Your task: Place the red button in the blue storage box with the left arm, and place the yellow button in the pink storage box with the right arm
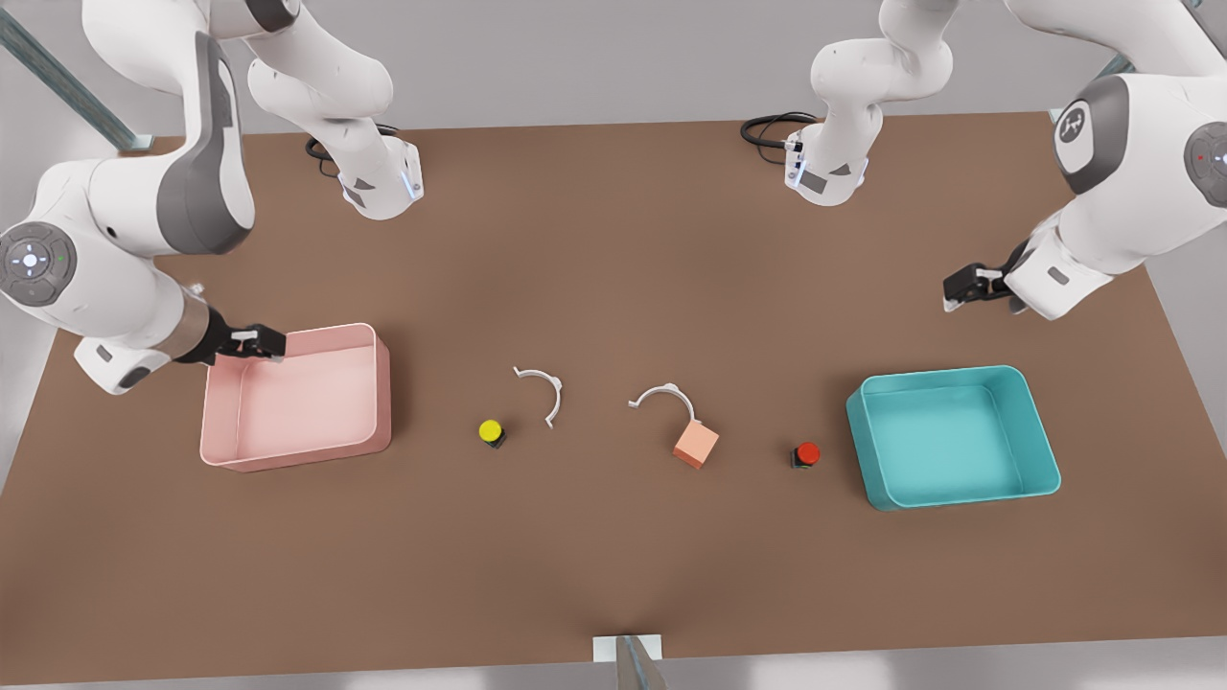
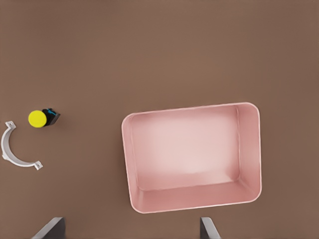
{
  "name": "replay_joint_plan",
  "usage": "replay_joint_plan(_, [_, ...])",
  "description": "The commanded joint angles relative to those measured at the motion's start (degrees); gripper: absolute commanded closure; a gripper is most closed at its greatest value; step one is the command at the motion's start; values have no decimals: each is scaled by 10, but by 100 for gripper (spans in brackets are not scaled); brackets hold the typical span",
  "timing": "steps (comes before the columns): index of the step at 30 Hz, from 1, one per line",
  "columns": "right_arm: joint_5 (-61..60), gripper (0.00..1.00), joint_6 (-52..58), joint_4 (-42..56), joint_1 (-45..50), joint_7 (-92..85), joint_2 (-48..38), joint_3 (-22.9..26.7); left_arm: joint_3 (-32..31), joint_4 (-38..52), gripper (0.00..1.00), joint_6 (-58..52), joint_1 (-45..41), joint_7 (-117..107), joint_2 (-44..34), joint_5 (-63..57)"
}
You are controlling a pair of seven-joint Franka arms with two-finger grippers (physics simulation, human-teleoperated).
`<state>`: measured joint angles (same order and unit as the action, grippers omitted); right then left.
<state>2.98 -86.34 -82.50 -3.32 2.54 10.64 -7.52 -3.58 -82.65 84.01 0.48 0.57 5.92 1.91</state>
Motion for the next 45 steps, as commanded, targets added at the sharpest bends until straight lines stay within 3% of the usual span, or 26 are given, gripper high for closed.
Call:
replay_joint_plan(1, [6, 0, -36, 0, 2, 34, 1, -2, -1, 0, 0, 22, 3, 7, 1, 2])
replay_joint_plan(4, [5, 0, -38, -1, 9, 36, 11, -6, -8, 12, 0, 77, -101, 8, 63, 4])
replay_joint_plan(7, [4, 0, -46, -7, 8, 41, 49, -10, -8, 9, 0, 142, -121, 7, 129, 52])
replay_joint_plan(9, [4, 0, -53, -6, 5, 54, 100, -10, -7, 0, 0, 222, -126, 7, 175, 15])
replay_joint_plan(13, [4, 0, -98, -5, 37, 114, 157, -14, -6, -88, 0, 347, -121, 28, 182, 6])
replay_joint_plan(19, [4, 0, -188, -1, 102, 212, 219, -14, -5, -117, 0, 472, -118, 31, 257, 6])
replay_joint_plan(27, [8, 0, -389, 1, 147, 297, 290, -48, 13, -131, 0, 491, -116, 32, 304, 3])
replay_joint_plan(35, [69, 0, -452, -3, 155, 336, 311, -41, 20, -125, 0, 521, -118, 31, 338, 4])
replay_joint_plan(36, [69, 0, -452, -4, 156, 349, 318, -41, 20, -126, 1, 524, -118, 31, 339, 4])
replay_joint_plan(38, [73, 0, -452, -4, 164, 365, 331, -42, 20, -126, 23, 524, -118, 31, 339, 5])
replay_joint_plan(45, [72, 0, -451, -43, 182, 431, 326, -49, 20, -115, 24, 524, -118, 31, 347, 4])
